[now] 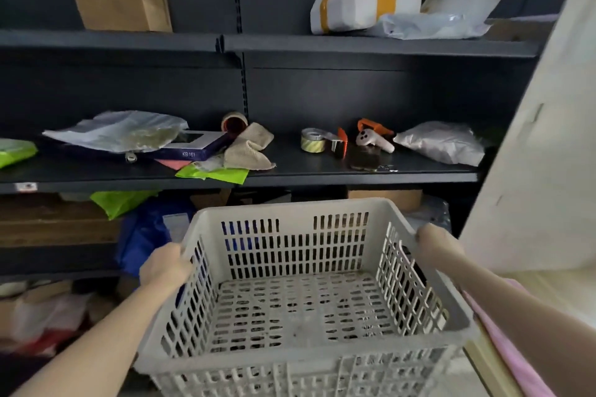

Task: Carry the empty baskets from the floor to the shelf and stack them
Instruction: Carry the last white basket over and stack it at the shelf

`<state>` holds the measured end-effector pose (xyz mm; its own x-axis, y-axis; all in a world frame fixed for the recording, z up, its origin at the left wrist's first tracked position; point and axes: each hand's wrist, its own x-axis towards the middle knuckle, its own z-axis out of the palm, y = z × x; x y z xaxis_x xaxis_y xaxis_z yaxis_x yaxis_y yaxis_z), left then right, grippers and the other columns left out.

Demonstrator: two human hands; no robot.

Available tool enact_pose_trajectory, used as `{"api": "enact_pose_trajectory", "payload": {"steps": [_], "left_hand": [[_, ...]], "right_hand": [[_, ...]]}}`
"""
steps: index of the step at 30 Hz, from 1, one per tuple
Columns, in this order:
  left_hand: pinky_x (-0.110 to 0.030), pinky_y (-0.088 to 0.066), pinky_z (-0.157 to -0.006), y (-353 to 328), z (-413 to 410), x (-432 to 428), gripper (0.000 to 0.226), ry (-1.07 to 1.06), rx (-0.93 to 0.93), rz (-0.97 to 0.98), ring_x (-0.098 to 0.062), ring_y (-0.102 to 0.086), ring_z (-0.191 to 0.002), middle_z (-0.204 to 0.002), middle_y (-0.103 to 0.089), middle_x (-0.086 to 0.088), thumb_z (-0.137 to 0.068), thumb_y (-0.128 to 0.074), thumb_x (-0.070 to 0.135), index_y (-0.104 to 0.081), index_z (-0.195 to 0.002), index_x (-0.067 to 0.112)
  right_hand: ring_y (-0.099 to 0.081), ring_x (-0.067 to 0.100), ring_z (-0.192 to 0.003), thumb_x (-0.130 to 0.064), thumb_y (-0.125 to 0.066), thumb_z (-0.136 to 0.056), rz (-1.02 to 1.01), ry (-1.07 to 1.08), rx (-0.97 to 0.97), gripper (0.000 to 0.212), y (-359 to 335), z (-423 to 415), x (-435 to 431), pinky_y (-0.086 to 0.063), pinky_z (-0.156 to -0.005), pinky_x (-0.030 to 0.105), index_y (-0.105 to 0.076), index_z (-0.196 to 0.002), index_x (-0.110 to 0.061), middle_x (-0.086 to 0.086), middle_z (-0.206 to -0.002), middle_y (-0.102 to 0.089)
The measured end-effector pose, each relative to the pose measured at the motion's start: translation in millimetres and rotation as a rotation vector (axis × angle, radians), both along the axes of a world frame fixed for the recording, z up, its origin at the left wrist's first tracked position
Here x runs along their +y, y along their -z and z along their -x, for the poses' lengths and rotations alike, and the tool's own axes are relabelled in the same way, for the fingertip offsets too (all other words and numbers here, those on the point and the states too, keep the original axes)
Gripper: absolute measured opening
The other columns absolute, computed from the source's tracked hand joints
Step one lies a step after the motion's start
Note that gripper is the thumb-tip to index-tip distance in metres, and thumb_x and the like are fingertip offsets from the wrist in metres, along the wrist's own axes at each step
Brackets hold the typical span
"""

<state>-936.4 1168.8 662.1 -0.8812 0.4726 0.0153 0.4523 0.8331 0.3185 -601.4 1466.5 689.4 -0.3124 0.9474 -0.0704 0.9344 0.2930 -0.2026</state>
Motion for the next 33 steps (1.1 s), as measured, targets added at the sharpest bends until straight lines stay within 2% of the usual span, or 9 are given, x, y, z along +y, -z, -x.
{"api": "enact_pose_trajectory", "payload": {"steps": [3, 5, 8, 11, 18, 24, 27, 30, 33], "left_hand": [[-0.038, -0.054, -0.075, 4, -3, -5, 0.025, -0.012, 0.015, -0.023, -0.032, -0.065, -0.098, -0.104, -0.071, -0.011, -0.094, -0.051, 0.022, -0.069, -0.109, 0.016], [-0.037, -0.054, -0.073, 4, -5, -5, 0.025, -0.017, 0.020, -0.015, -0.032, -0.065, -0.096, -0.100, -0.070, -0.011, -0.093, -0.050, 0.021, -0.070, -0.108, 0.016], [-0.036, -0.054, -0.073, 3, -7, -3, 0.031, -0.038, 0.028, -0.012, -0.032, -0.065, -0.098, -0.107, -0.070, -0.010, -0.093, -0.050, 0.018, -0.066, -0.120, 0.018], [-0.037, -0.056, -0.072, 7, -8, -4, 0.035, -0.041, 0.039, -0.012, -0.031, -0.065, -0.095, -0.108, -0.070, -0.009, -0.092, -0.050, 0.015, -0.063, -0.124, 0.018], [-0.035, -0.054, -0.073, 13, -2, -1, 0.050, -0.028, 0.067, 0.042, -0.029, -0.061, -0.111, -0.131, -0.061, -0.006, -0.092, -0.046, 0.008, -0.051, -0.140, 0.019], [-0.033, -0.050, -0.066, 19, 2, 1, 0.042, -0.039, 0.094, 0.022, -0.031, -0.063, -0.098, -0.112, -0.067, -0.010, -0.089, -0.048, 0.011, -0.059, -0.129, 0.020], [-0.036, -0.052, -0.072, 20, 5, -1, 0.039, -0.028, 0.098, -0.012, -0.032, -0.062, -0.102, -0.116, -0.067, -0.011, -0.089, -0.050, 0.011, -0.060, -0.126, 0.016], [-0.037, -0.052, -0.078, 16, 9, 0, 0.041, -0.039, 0.060, 0.015, -0.032, -0.061, -0.109, -0.124, -0.064, -0.010, -0.088, -0.052, 0.010, -0.059, -0.129, 0.015], [-0.035, -0.052, -0.075, 12, 11, 1, 0.037, -0.039, 0.033, 0.026, -0.031, -0.061, -0.107, -0.118, -0.066, -0.009, -0.089, -0.052, 0.014, -0.062, -0.124, 0.016]], "right_hand": [[-0.059, 0.024, -0.074, -0.011, -0.049, -0.085, -0.002, -0.068, 0.000, 0.009, 4, -2, 4, -0.045, -0.063, 0.027, -0.056, -0.079, -0.009, 0.005, -0.074, -0.059], [-0.057, 0.023, -0.071, -0.011, -0.048, -0.084, 0.002, -0.093, 0.007, 0.013, 3, -4, 6, -0.046, -0.063, 0.027, -0.061, -0.090, -0.010, 0.002, -0.066, -0.056], [-0.053, 0.016, -0.058, -0.008, -0.049, -0.085, 0.037, -0.115, 0.001, 0.024, 2, -7, 10, -0.043, -0.056, 0.026, -0.062, -0.104, -0.007, -0.003, -0.059, -0.050], [-0.055, 0.020, -0.066, -0.009, -0.050, -0.086, 0.067, -0.135, -0.027, 0.026, 4, -7, 10, -0.045, -0.058, 0.028, -0.058, -0.110, -0.002, -0.002, -0.063, -0.050], [-0.055, 0.023, -0.076, -0.005, -0.053, -0.085, 0.082, -0.185, -0.183, 0.028, 0, 11, 11, -0.046, -0.067, 0.028, -0.061, -0.111, 0.001, 0.006, -0.081, -0.055], [-0.055, 0.024, -0.075, -0.005, -0.053, -0.085, 0.035, -0.191, -0.210, 0.031, 2, 20, 12, -0.044, -0.064, 0.027, -0.058, -0.115, 0.000, 0.003, -0.074, -0.053], [-0.055, 0.023, -0.073, -0.007, -0.054, -0.084, 0.045, -0.180, -0.196, 0.029, 4, 19, 15, -0.046, -0.065, 0.028, -0.059, -0.112, -0.001, 0.004, -0.077, -0.055], [-0.058, 0.024, -0.070, -0.007, -0.054, -0.083, 0.087, -0.166, -0.166, 0.027, 4, 18, 17, -0.048, -0.063, 0.029, -0.059, -0.108, 0.000, 0.003, -0.067, -0.053], [-0.057, 0.024, -0.068, -0.009, -0.054, -0.083, 0.082, -0.158, -0.157, 0.030, 3, 19, 17, -0.046, -0.059, 0.028, -0.056, -0.112, 0.001, 0.002, -0.064, -0.052]]}}
